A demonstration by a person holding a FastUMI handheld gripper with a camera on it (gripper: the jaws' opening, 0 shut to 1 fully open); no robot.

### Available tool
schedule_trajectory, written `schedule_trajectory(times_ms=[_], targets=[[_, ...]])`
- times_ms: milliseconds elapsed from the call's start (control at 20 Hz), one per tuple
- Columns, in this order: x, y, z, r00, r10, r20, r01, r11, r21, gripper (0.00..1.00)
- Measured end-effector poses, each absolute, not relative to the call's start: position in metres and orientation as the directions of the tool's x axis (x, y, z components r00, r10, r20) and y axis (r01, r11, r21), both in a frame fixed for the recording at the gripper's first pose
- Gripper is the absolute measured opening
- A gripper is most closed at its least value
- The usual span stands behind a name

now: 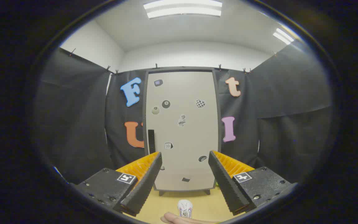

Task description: Open the shoe cabinet door, grab the shoes and put them into the shoe cabinet, then close the shoe cabinet door.

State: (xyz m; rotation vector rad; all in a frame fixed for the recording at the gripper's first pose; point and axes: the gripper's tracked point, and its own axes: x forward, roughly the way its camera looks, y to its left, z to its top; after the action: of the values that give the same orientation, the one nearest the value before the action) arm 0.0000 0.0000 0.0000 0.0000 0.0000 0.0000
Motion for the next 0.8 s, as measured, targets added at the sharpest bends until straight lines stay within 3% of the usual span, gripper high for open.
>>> schedule_trajectory(times_ms=[300, 550, 800], targets=[[0.011, 0.004, 0.001, 1.0, -0.011, 0.026, 0.012, 0.999, -0.044, 0.99], [0.032, 0.02, -0.023, 0.998, 0.038, -0.058, -0.04, 0.999, -0.022, 0.99], [0.074, 0.041, -0.023, 0.996, 0.087, -0.034, -0.088, 0.995, -0.04, 0.99]])
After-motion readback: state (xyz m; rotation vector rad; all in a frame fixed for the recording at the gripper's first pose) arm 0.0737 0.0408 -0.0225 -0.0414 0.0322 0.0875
